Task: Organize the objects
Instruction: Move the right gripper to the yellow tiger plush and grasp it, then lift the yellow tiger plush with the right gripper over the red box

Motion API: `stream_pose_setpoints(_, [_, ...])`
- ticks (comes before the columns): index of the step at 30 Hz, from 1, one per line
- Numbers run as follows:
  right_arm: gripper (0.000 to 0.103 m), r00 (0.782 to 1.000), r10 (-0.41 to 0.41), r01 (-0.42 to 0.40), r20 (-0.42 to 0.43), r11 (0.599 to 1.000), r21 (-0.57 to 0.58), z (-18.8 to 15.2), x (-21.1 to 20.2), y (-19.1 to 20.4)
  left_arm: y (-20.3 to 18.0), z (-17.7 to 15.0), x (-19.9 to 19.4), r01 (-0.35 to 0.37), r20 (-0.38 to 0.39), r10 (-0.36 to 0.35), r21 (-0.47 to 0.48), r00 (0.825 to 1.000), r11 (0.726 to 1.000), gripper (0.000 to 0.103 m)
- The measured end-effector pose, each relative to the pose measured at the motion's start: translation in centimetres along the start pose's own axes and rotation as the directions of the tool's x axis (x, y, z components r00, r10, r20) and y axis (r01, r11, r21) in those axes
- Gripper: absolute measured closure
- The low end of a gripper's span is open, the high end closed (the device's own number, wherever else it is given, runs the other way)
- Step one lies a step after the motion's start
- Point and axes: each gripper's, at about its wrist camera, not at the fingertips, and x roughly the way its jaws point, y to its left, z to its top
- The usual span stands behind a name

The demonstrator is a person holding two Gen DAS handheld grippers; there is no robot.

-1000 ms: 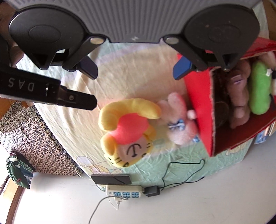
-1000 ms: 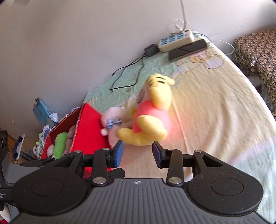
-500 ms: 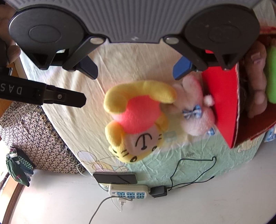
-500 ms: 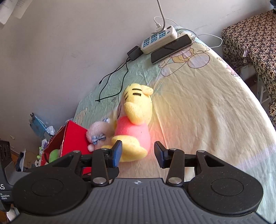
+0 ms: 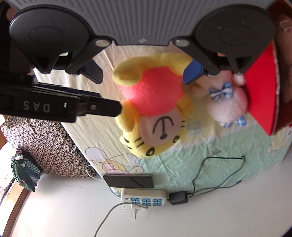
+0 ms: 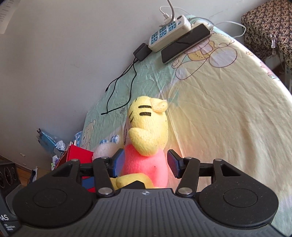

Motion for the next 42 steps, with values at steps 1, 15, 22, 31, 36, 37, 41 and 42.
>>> stream_pose_setpoints(1, [0.043, 1.000, 0.002, -0.002, -0.007, 1.000, 0.000, 0.1, 0.4, -0.1, 0.1, 0.1, 0.3, 0.009, -0.001, -0.009, -0.003, 1.000, 1.000, 0.008])
stream_pose_setpoints(15, [0.041, 0.995, 0.024, -0.024, -0.096, 1.000, 0.004, 0.9, 5.4, -0.8, 1.8, 0.9, 4.5, 0.046, -0.051, -0.049, -0.057, 0.997, 0.997, 0.012])
stream_pose_setpoints(22, [0.053, 0.987, 0.096, -0.092, -0.126, 0.995, 0.036, 0.8, 5.8, -0.9, 2.8, 1.1, 5.3, 0.054, -0.059, -0.060, -0.090, 0.996, 0.994, 0.019])
stream_pose_setpoints(31, [0.059, 0.990, 0.071, -0.077, -0.122, 0.996, -0.043, -0.4, 2.3, 0.4, 1.6, 0.1, 3.7, 0.081, -0.053, -0.084, -0.070, 0.995, 0.994, 0.022])
stream_pose_setpoints(36, [0.059, 0.995, 0.052, -0.060, -0.082, 0.994, -0.094, -2.1, -0.9, 1.4, 0.1, -1.5, 1.4, 0.117, -0.020, -0.117, -0.039, 0.993, 0.992, 0.022])
stream_pose_setpoints(37, [0.059, 0.996, 0.046, -0.054, -0.072, 0.992, -0.112, -2.5, -1.5, 1.8, -0.2, -1.8, 0.9, 0.122, -0.013, -0.123, -0.032, 0.992, 0.992, 0.022])
stream_pose_setpoints(41, [0.058, 0.999, 0.025, -0.030, -0.029, 0.980, -0.197, -4.3, -3.2, 3.9, -0.8, -3.1, -1.1, 0.142, 0.014, -0.142, -0.009, 0.990, 0.990, 0.022])
stream_pose_setpoints(42, [0.058, 1.000, 0.023, -0.027, -0.019, 0.975, -0.218, -4.7, -3.6, 4.5, -0.9, -3.5, -1.6, 0.143, 0.021, -0.143, -0.002, 0.990, 0.990, 0.022])
